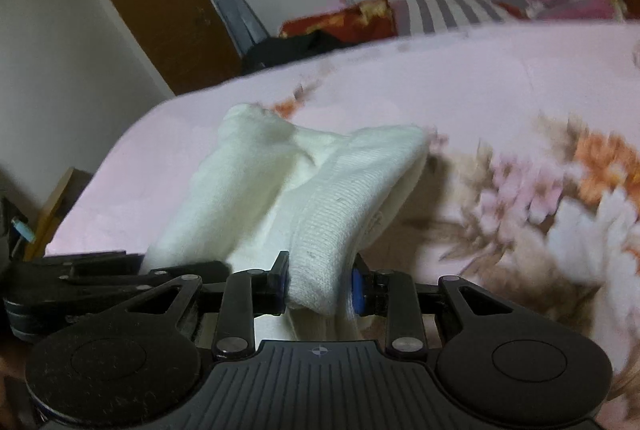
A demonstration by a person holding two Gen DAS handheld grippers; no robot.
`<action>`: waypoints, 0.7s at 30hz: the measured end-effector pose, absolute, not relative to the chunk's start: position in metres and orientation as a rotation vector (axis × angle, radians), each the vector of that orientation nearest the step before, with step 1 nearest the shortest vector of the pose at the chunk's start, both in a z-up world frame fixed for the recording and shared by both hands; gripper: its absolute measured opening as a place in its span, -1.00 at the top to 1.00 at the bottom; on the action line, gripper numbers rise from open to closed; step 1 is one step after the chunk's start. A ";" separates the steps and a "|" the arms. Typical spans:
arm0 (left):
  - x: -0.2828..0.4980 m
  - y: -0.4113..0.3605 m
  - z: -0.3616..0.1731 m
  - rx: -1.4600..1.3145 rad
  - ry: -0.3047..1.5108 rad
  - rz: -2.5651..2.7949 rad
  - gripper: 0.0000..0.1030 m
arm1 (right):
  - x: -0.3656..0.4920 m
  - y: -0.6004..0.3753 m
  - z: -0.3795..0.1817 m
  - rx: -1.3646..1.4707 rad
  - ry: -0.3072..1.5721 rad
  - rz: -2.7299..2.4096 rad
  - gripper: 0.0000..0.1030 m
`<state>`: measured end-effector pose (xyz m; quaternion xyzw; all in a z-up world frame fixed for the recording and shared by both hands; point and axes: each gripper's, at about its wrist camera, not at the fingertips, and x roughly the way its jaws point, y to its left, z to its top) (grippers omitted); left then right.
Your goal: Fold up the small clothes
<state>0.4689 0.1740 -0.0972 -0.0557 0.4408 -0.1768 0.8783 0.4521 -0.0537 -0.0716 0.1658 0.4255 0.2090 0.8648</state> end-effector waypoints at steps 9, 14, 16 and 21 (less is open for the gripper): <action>0.470 0.202 -0.119 -0.189 0.934 -0.318 -0.70 | 0.469 -0.069 -0.108 0.398 0.952 0.342 -0.07; 0.475 0.223 -0.085 -0.227 0.794 -0.367 0.27 | 0.468 -0.083 -0.071 0.378 0.792 0.326 0.45; 0.493 0.211 -0.078 -0.167 0.774 -0.385 0.27 | 0.489 -0.072 -0.067 0.326 0.803 0.340 0.76; 0.536 0.179 -0.108 -0.110 0.932 -0.450 0.43 | 0.518 -0.036 -0.086 0.151 0.871 0.376 0.77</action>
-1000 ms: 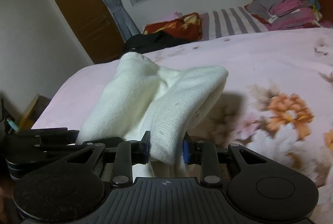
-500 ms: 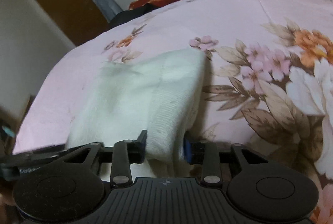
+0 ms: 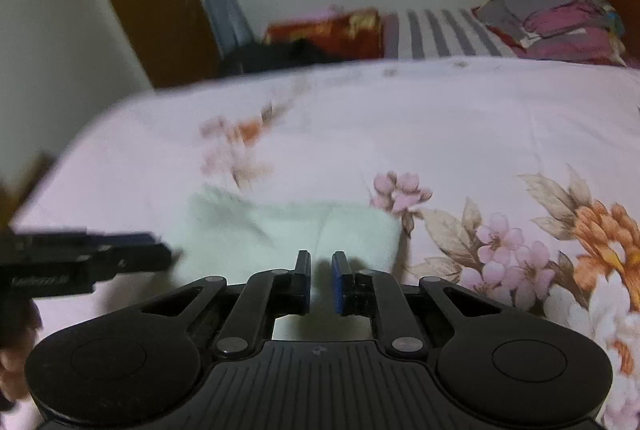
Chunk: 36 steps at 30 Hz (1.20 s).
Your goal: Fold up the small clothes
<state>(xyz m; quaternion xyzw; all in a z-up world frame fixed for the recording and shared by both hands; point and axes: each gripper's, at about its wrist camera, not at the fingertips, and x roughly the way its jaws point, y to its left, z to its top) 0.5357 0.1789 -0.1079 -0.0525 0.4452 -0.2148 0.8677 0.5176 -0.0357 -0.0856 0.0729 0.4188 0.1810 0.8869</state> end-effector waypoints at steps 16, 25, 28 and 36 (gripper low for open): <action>0.453 0.203 -0.095 -0.258 0.832 -0.538 0.55 | 0.454 -0.011 -0.083 -0.003 0.820 0.481 0.77; 0.427 0.185 -0.109 -0.275 0.882 -0.466 0.67 | 0.461 -0.025 -0.101 -0.032 0.849 0.368 0.77; 0.399 0.184 -0.101 -0.200 0.865 -0.394 0.68 | 0.432 -0.031 -0.084 0.005 0.823 0.460 0.77; 0.356 0.165 -0.111 -0.091 0.902 -0.288 0.67 | 0.364 -0.014 -0.107 -0.089 0.936 0.530 0.77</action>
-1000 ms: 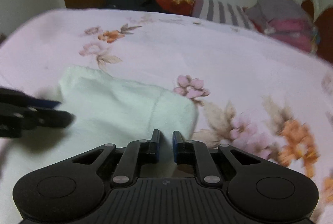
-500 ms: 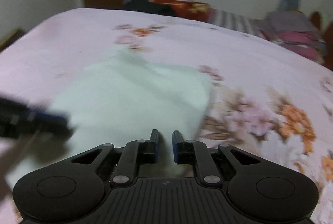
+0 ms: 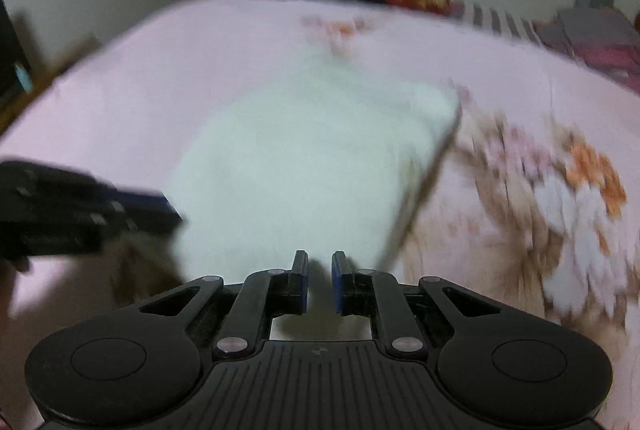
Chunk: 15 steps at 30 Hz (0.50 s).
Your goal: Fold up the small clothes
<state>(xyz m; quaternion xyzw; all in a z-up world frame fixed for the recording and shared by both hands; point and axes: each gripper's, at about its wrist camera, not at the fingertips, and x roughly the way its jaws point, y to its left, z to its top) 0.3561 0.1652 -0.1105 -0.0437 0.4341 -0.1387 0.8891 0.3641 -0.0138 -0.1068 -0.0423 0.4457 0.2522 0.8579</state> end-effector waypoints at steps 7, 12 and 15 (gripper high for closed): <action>0.349 0.157 -0.119 -0.082 0.891 -0.212 0.67 | 0.354 -0.011 -0.122 -0.118 0.910 0.508 0.78; 0.346 0.144 -0.117 -0.014 0.888 -0.175 0.68 | 0.351 -0.009 -0.124 -0.165 0.890 0.502 0.78; 0.346 0.143 -0.115 -0.005 0.902 -0.168 0.68 | 0.351 -0.010 -0.124 -0.179 0.894 0.509 0.78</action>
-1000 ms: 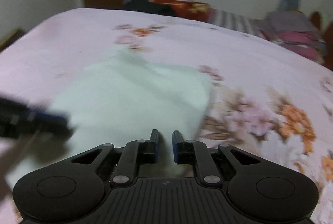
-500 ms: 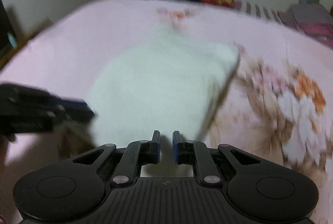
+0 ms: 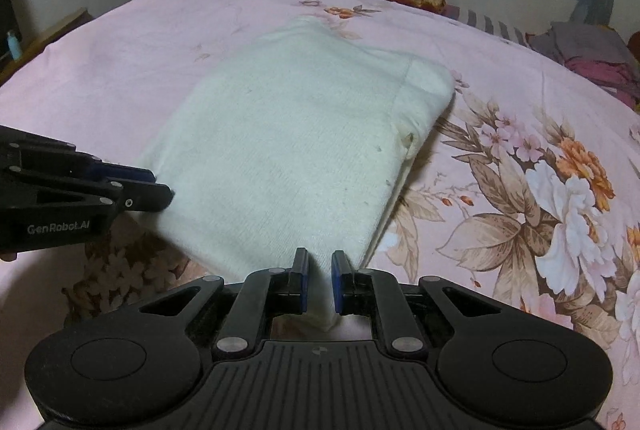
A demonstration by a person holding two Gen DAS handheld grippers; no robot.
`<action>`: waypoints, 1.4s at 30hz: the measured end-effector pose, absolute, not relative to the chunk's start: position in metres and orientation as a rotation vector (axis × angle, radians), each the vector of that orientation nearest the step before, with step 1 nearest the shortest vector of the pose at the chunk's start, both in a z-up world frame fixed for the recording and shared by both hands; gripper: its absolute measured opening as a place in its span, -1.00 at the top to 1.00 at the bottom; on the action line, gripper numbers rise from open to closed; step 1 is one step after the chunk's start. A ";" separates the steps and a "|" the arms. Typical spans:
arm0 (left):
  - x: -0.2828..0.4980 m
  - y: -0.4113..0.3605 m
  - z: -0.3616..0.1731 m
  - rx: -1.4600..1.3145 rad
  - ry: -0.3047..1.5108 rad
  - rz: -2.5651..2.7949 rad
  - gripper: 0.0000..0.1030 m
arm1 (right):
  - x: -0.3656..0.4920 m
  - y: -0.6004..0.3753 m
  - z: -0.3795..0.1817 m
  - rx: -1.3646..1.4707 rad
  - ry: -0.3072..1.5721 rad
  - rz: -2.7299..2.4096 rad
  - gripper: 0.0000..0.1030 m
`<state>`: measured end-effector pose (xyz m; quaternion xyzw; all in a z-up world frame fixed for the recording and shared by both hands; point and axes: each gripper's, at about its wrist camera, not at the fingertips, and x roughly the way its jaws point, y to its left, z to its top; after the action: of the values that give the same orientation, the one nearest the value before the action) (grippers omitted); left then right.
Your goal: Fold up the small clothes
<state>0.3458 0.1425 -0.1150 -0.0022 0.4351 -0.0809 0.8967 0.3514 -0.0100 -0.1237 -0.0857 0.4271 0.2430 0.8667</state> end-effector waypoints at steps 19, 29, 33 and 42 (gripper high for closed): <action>0.176 0.100 -0.036 -0.027 0.748 -0.129 0.68 | 0.207 -0.111 -0.036 0.133 0.770 0.364 0.77; 0.130 0.069 0.000 0.048 0.544 -0.027 -0.99 | 0.143 -0.127 -0.003 0.097 0.624 0.184 -1.00; 0.117 0.064 0.009 0.025 0.550 -0.038 -1.00 | 0.138 -0.134 -0.001 0.109 0.631 0.185 -1.00; 0.083 0.065 0.031 0.004 0.533 -0.023 -1.00 | 0.093 -0.133 0.021 0.110 0.601 0.184 -1.00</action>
<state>0.0827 0.0649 0.0307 0.0021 0.2635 -0.0115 0.9646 0.0932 -0.1329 0.0205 0.0540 0.2956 0.0904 0.9495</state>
